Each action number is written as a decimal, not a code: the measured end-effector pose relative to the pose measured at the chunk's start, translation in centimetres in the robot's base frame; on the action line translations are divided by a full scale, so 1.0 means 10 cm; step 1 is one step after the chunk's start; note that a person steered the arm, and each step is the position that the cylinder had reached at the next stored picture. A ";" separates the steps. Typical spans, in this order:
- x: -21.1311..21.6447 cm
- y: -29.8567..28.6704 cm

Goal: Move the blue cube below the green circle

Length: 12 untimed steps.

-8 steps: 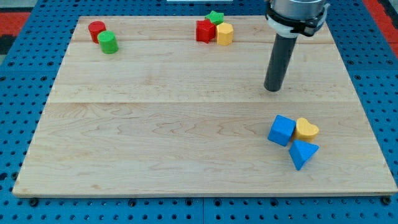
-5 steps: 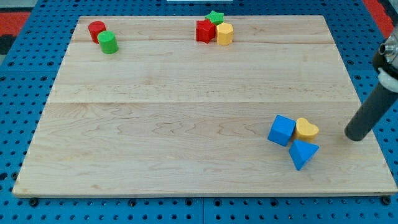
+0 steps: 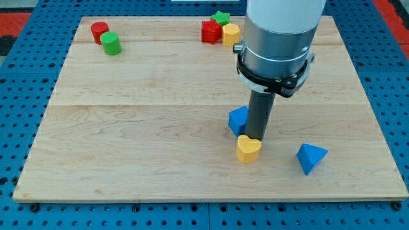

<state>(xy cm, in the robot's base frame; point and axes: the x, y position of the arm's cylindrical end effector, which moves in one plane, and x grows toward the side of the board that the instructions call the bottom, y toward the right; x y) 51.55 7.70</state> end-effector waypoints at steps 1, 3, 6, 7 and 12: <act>0.00 0.00; 0.00 -0.06; -0.73 -0.81; -0.83 -0.95; -1.22 -0.55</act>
<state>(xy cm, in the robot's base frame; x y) 39.32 2.19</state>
